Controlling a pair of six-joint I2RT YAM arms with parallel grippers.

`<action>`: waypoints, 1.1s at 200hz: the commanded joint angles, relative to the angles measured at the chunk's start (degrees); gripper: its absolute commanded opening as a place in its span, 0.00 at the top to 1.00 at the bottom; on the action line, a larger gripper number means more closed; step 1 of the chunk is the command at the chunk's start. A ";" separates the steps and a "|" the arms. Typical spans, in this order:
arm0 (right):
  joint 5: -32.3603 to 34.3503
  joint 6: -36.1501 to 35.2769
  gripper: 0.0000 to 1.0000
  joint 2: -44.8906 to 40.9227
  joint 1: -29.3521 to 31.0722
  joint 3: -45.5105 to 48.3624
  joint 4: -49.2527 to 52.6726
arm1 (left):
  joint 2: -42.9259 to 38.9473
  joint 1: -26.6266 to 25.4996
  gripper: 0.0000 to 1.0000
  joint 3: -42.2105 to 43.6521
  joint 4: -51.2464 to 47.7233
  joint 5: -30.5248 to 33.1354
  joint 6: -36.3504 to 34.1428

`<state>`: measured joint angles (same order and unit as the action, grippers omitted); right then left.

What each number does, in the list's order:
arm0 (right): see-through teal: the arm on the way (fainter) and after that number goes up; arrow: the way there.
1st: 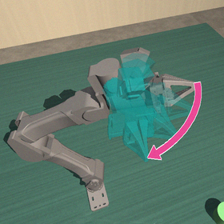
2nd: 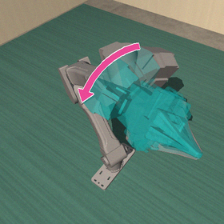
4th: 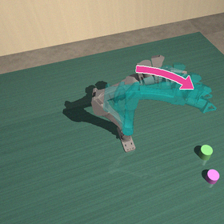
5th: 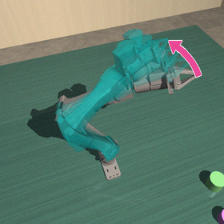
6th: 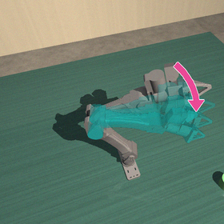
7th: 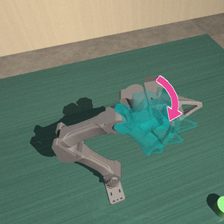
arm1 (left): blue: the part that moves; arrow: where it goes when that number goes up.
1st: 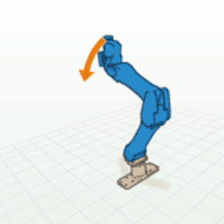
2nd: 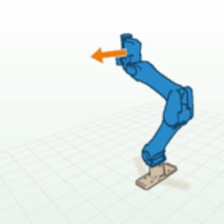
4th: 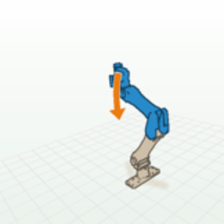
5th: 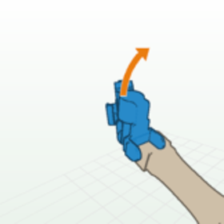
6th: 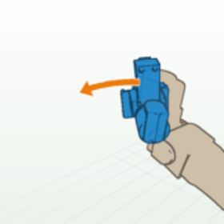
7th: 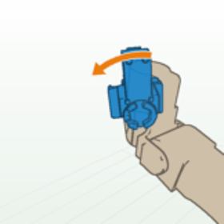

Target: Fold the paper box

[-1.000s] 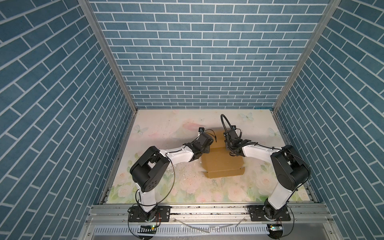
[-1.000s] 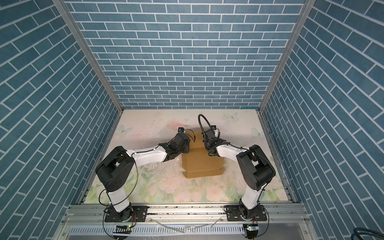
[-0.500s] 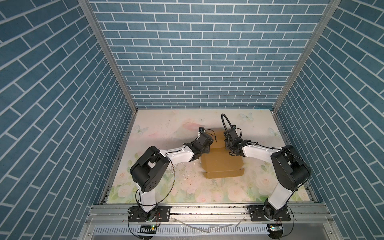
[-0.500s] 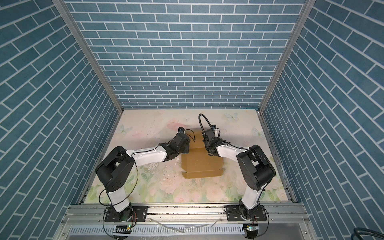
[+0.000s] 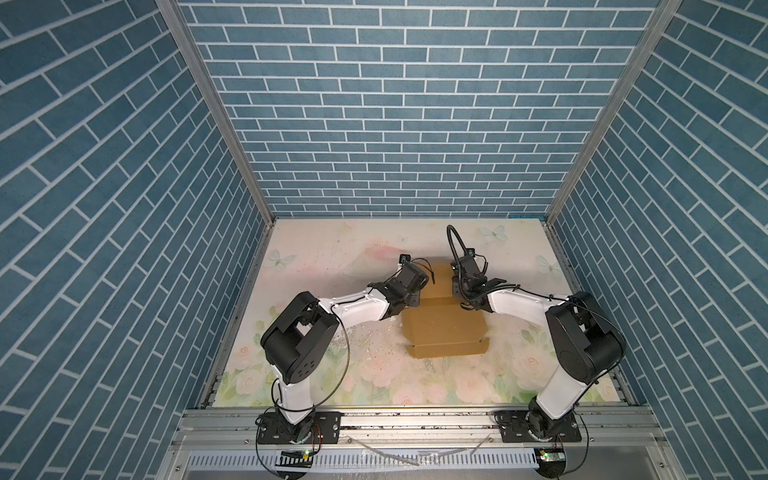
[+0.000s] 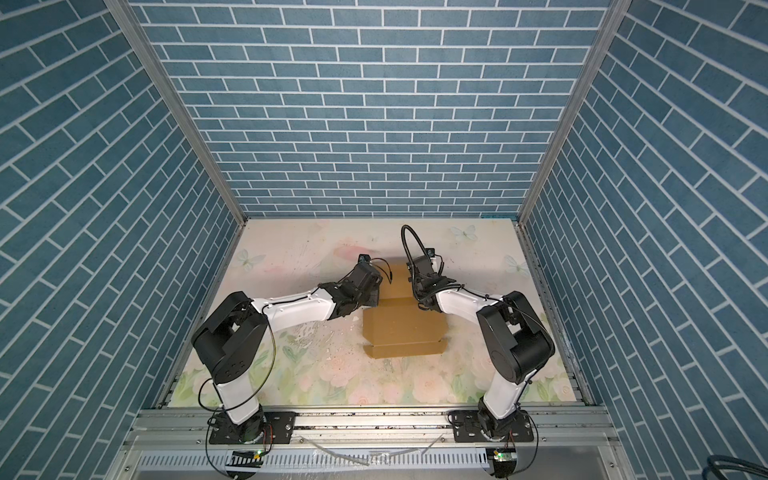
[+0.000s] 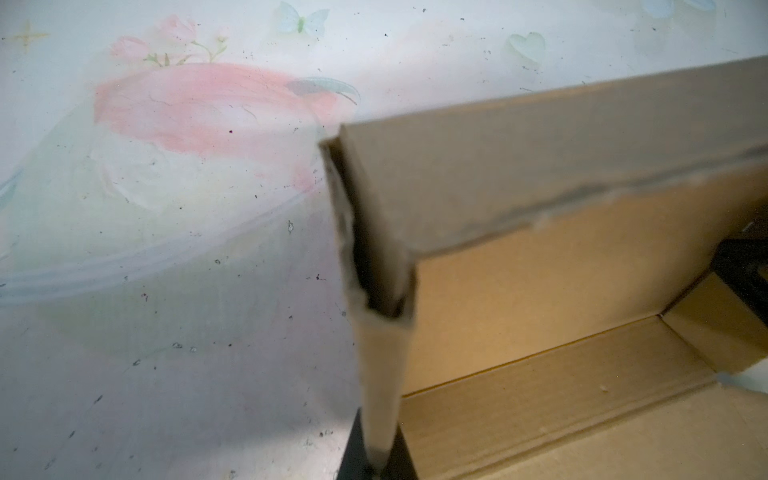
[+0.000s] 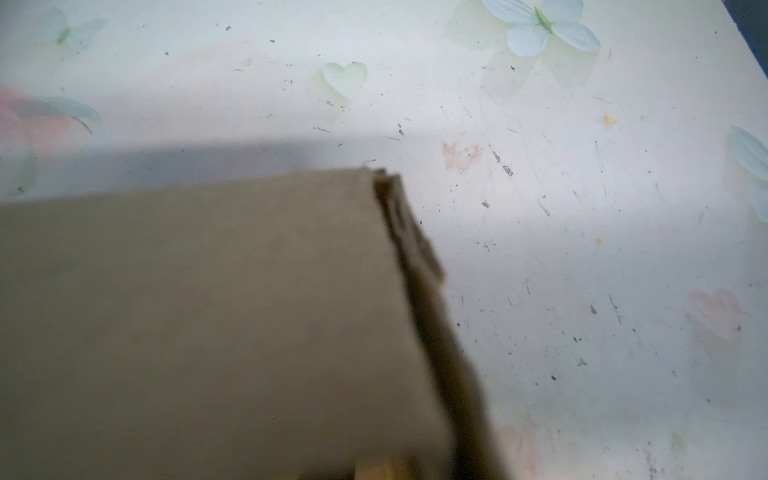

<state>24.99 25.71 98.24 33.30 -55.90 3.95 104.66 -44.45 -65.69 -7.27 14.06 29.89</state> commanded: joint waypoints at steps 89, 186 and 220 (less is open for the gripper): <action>-3.85 0.92 0.46 -9.79 -0.22 2.92 5.46 | 10.32 1.81 1.00 -13.63 -25.04 -4.56 -2.89; -6.09 0.39 0.39 -20.02 -0.34 6.31 9.48 | 17.65 2.49 0.99 -20.80 -31.04 -8.22 -4.12; -6.36 0.30 0.39 -21.58 -0.60 7.12 9.17 | 19.08 2.52 0.97 -23.31 -33.12 -7.75 -4.91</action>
<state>19.09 25.69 78.22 33.06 -50.68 12.03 118.74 -41.69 -90.30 -30.81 9.76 26.28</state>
